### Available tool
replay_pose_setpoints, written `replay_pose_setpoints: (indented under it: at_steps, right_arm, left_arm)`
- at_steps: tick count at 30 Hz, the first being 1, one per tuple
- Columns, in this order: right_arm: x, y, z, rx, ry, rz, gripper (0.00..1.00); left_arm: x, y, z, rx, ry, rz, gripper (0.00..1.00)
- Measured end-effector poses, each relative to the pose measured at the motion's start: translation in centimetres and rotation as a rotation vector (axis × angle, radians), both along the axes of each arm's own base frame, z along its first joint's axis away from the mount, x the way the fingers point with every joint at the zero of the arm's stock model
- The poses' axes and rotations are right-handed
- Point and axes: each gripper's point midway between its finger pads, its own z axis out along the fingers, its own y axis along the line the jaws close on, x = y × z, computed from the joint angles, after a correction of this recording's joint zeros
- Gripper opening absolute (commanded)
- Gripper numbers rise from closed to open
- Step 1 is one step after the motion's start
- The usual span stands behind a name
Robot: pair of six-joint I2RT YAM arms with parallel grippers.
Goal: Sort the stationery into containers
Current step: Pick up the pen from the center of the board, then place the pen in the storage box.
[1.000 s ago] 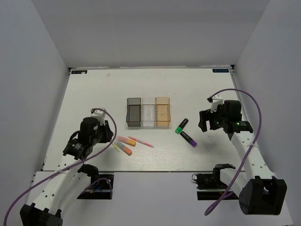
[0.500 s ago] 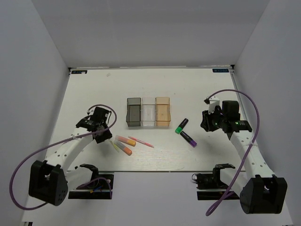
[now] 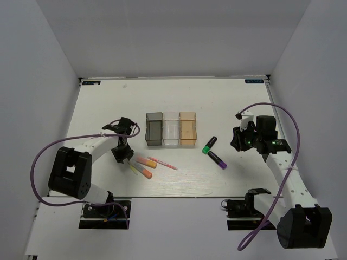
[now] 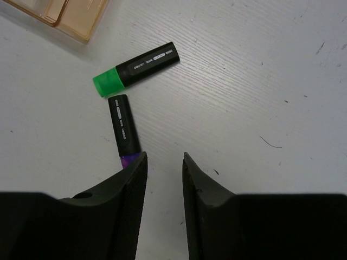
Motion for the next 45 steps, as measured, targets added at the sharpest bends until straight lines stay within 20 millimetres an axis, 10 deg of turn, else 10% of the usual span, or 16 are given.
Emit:
replay_pose_setpoints:
  at_steps: [17,24,30,34,36,45]
  right_arm:
    - [-0.1,0.1,0.1,0.006,-0.001,-0.002,0.36]
    - [-0.2,0.2,0.2,0.018,0.005,-0.005,0.59]
    - [-0.4,0.6,0.5,0.034,0.010,0.013,0.06]
    - [-0.5,0.9,0.6,0.048,0.016,0.018,0.17]
    - [-0.6,1.0,0.6,0.050,0.018,0.021,0.30]
    - [-0.6,1.1,0.5,0.051,0.020,0.029,0.33]
  left_arm:
    - [0.5,0.0,-1.4,-0.085,-0.061,0.079,0.00]
    - [-0.5,1.6,0.7,-0.010,-0.052,0.010,0.00]
    - [4.9,0.1,9.8,-0.039,-0.311,-0.129,0.00]
    - [8.3,-2.4,12.9,-0.118,-0.438,-0.224,0.00]
    - [9.5,-3.9,12.7,-0.153,-0.443,-0.272,0.00]
    - [17.0,-10.9,11.3,-0.175,-0.473,-0.461,0.00]
